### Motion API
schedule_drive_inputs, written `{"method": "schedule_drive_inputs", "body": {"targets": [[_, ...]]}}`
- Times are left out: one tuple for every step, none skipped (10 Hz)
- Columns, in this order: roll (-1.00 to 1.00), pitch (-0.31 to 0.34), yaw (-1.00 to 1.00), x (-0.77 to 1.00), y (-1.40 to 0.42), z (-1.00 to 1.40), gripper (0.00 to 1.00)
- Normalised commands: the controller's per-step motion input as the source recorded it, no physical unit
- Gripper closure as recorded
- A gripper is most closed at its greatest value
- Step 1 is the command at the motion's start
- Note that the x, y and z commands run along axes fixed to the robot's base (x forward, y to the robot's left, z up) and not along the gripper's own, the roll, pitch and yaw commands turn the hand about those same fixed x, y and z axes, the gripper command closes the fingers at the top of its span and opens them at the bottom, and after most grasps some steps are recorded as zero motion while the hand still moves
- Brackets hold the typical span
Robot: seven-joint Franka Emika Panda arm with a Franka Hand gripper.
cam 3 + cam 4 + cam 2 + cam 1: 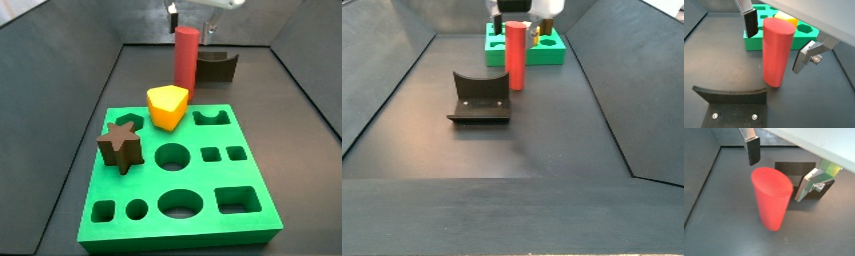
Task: Pick up the oval object. Move up. Move to above the board. Insert the oval object.
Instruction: Pick up the oval object.
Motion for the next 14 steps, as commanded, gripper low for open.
{"method": "schedule_drive_inputs", "body": {"targets": [[-0.10,-0.181,-0.03,-0.08,-0.15,-0.08,0.00],[-0.14,-0.176,-0.01,0.00,-0.20,-0.10,0.00],[-0.17,-0.171,-0.03,0.00,-0.15,-0.11,0.00],[-0.15,-0.149,-0.05,0.00,-0.15,-0.09,0.00],[-0.11,-0.136,-0.03,0.00,-0.12,-0.17,0.00],[0.00,-0.027,0.00,0.00,0.00,-0.05,0.00],[0.00,-0.010,0.00,0.00,0.00,-0.02,0.00],[0.00,-0.044,0.00,0.00,-0.01,-0.10,0.00],[-0.11,-0.160,0.00,-0.02,-0.12,-0.35,0.00],[-0.01,-0.051,0.00,-0.03,-0.01,-0.01,0.00],[0.00,0.000,0.00,0.00,0.00,0.00,0.00],[0.00,0.000,0.00,0.00,0.00,0.00,1.00],[0.00,0.000,0.00,0.00,0.00,0.00,1.00],[0.00,0.000,0.00,0.00,0.00,0.00,1.00]]}}
